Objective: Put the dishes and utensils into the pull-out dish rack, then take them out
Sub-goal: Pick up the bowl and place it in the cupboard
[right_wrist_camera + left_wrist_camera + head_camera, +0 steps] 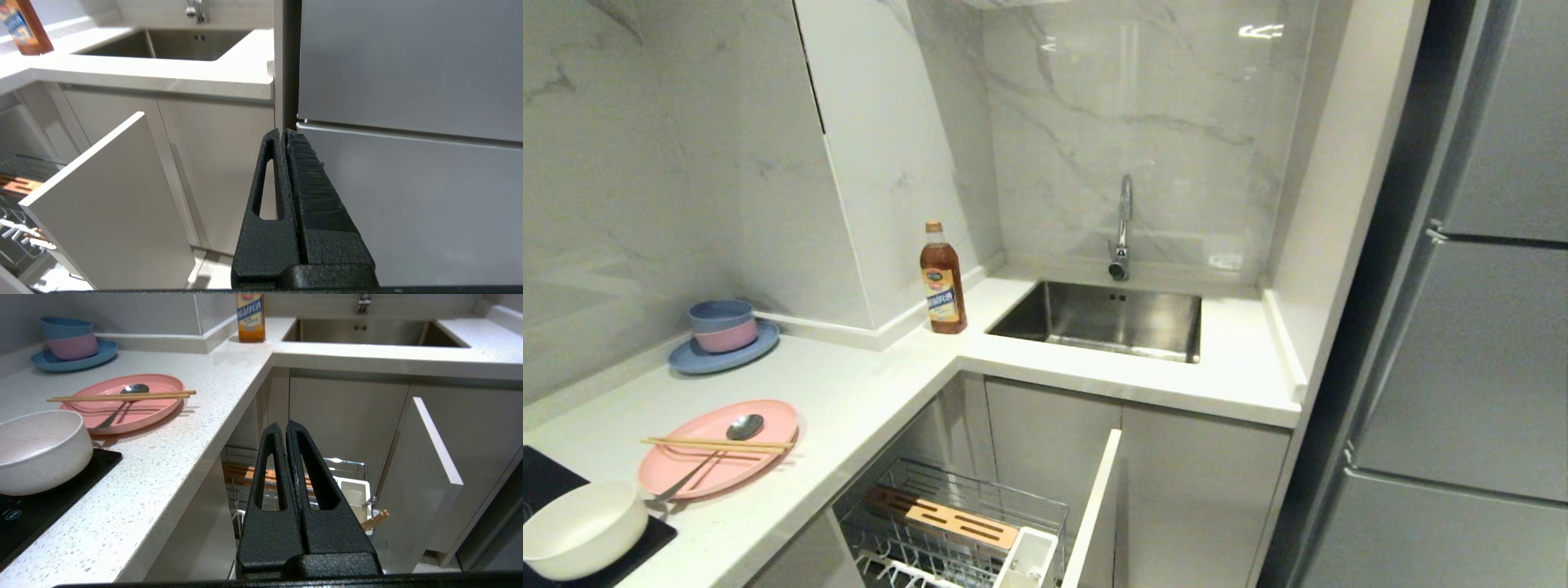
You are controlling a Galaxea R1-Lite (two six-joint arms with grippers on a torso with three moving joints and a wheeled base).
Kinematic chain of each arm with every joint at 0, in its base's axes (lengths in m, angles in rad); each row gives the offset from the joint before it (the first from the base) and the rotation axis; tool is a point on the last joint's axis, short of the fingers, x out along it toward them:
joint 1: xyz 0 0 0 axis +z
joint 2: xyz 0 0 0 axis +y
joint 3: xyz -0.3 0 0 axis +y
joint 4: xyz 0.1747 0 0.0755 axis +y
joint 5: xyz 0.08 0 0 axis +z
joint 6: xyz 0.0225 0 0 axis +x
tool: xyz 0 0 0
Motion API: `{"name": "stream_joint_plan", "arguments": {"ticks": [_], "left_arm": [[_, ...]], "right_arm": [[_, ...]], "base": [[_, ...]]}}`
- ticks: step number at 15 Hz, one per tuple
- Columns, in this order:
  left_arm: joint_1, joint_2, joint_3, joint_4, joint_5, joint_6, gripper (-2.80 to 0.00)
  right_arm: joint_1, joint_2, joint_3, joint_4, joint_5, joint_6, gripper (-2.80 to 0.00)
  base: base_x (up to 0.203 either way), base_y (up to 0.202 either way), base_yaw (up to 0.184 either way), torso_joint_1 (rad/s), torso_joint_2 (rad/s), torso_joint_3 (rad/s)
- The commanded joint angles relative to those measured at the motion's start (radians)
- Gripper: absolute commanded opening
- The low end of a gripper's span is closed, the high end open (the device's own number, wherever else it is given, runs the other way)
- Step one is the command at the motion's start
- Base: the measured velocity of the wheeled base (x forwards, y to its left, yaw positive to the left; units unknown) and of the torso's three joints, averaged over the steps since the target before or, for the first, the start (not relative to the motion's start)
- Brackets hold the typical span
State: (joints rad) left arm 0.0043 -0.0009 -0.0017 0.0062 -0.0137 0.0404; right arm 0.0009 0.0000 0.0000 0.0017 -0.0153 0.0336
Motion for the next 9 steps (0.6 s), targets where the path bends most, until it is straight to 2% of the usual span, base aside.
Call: {"name": "stream_joint_plan", "arguments": {"ticks": [1, 9], "left_arm": [[0.000, 0.001, 0.000, 0.000, 0.000, 0.001, -2.80], [0.000, 0.001, 0.000, 0.000, 0.001, -0.001, -2.80]], "right_arm": [[0.001, 0.001, 0.002, 0.000, 0.000, 0.000, -2.80], [0.001, 0.001, 0.003, 0.000, 0.000, 0.000, -2.80]], "base": [[0.000, 0.000, 0.000, 0.005, 0.00, -0.198], [0.000, 0.000, 0.000, 0.004, 0.00, -0.196]]}}
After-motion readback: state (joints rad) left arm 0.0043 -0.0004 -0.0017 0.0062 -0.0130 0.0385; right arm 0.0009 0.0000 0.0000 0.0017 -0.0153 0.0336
